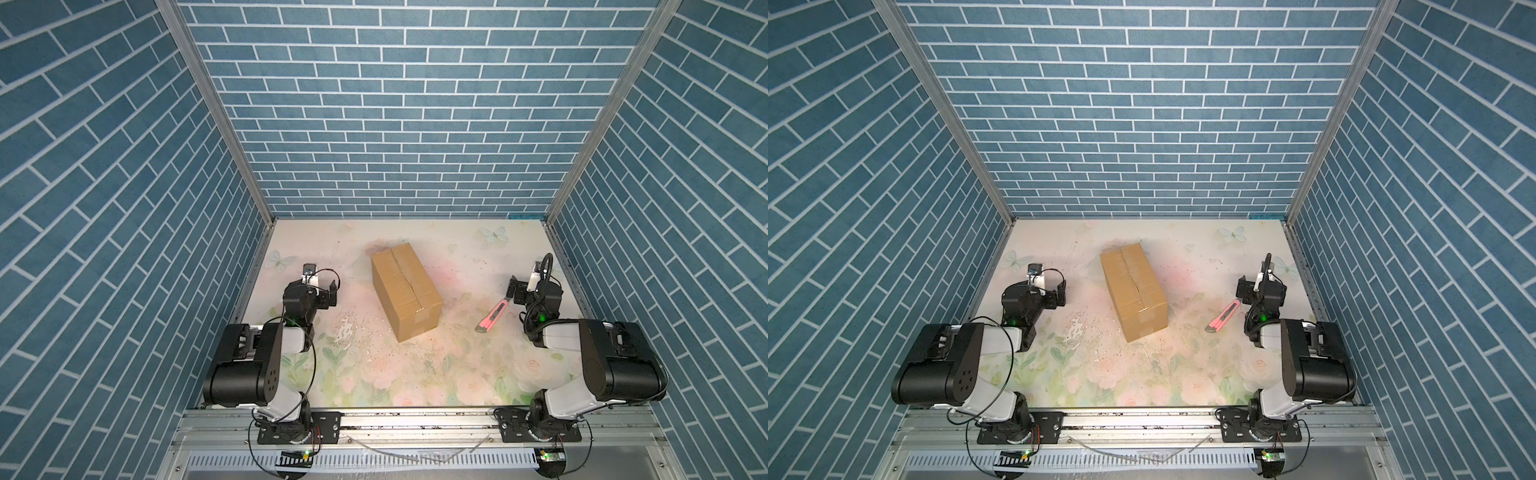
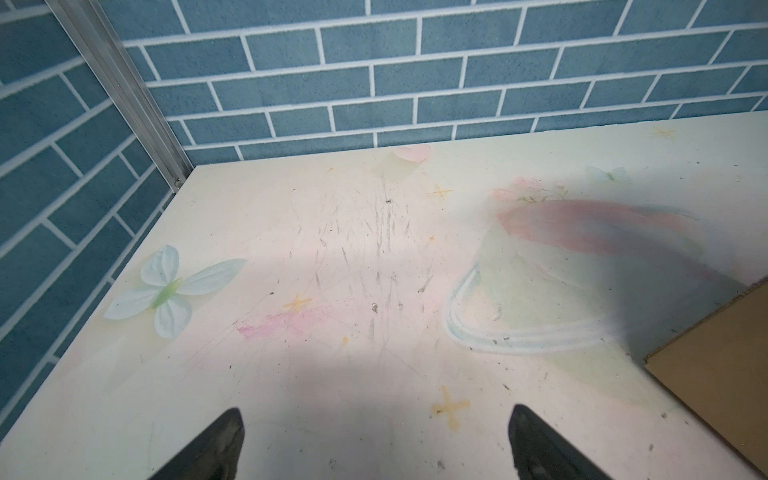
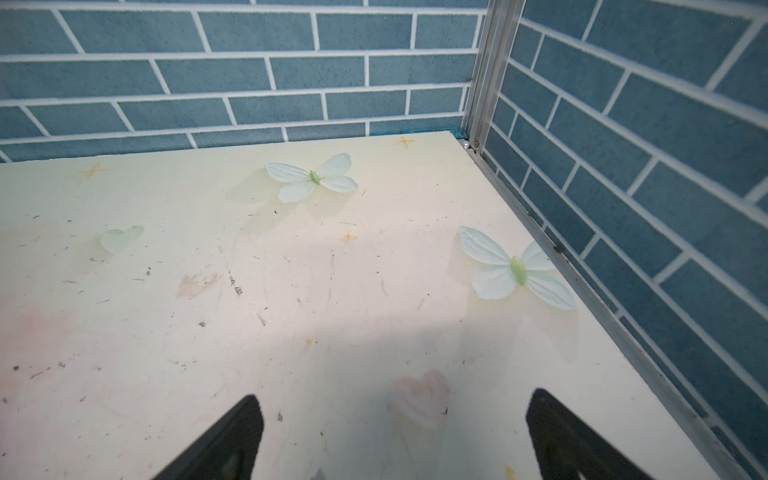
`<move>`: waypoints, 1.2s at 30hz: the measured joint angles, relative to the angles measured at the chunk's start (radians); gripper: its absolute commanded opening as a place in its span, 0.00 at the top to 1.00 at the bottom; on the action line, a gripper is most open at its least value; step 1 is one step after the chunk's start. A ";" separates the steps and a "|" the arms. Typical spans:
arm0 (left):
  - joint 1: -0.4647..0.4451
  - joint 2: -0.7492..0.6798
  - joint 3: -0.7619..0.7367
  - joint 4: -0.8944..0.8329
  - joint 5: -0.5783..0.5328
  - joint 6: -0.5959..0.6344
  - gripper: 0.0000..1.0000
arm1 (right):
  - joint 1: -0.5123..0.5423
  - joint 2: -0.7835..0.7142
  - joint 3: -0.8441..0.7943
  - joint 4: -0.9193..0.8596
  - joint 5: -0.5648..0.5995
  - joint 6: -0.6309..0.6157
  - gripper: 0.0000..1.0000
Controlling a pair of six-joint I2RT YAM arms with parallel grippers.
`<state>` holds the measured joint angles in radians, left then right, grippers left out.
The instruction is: Unpack the express box
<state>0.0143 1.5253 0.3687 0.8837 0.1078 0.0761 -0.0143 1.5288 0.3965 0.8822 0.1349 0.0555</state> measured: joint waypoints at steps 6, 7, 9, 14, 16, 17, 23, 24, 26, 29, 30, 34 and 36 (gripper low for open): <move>0.000 0.000 -0.001 0.004 -0.023 -0.008 0.00 | 0.000 -0.001 0.000 -0.002 0.000 0.000 0.01; 0.000 -0.005 -0.001 0.003 -0.037 -0.014 0.00 | 0.000 -0.006 0.000 -0.013 0.000 0.000 0.01; 0.000 -0.041 -0.006 -0.021 -0.068 -0.023 0.00 | 0.000 -0.057 0.005 -0.117 0.000 0.000 0.01; 0.001 -0.294 0.070 -0.303 -0.216 -0.124 0.00 | 0.000 -0.248 0.233 -0.625 0.078 0.126 0.01; 0.011 -0.370 0.167 -0.465 -0.293 -0.234 0.00 | -0.002 -0.293 0.354 -0.800 0.123 0.212 0.01; 0.027 -0.396 0.215 -0.528 -0.305 -0.288 0.00 | -0.005 -0.320 0.403 -0.880 0.135 0.253 0.01; 0.103 -0.372 0.367 -0.760 -0.174 -0.451 0.00 | 0.018 -0.497 0.431 -1.212 0.127 0.415 0.01; 0.103 -0.352 0.382 -0.790 -0.146 -0.463 0.00 | 0.035 -0.517 0.431 -1.260 0.122 0.431 0.01; 0.103 -0.309 0.415 -0.853 -0.084 -0.484 0.00 | 0.079 -0.543 0.431 -1.329 0.116 0.456 0.02; 0.098 -0.242 0.475 -0.932 0.006 -0.510 0.00 | 0.185 -0.563 0.432 -1.413 0.113 0.492 0.37; 0.095 -0.219 0.498 -0.952 0.037 -0.515 0.00 | 0.220 -0.563 0.433 -1.434 0.111 0.506 0.58; 0.069 -0.140 0.594 -1.009 0.138 -0.523 0.00 | 0.327 -0.544 0.436 -1.505 0.096 0.552 1.00; 0.050 -0.089 0.658 -1.031 0.184 -0.521 0.09 | 0.369 -0.513 0.446 -1.534 0.085 0.587 1.00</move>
<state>0.0639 1.4361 1.0264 -0.1474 0.2916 -0.4454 0.3546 1.0153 0.8429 -0.6521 0.2203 0.6422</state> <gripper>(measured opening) 0.982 0.039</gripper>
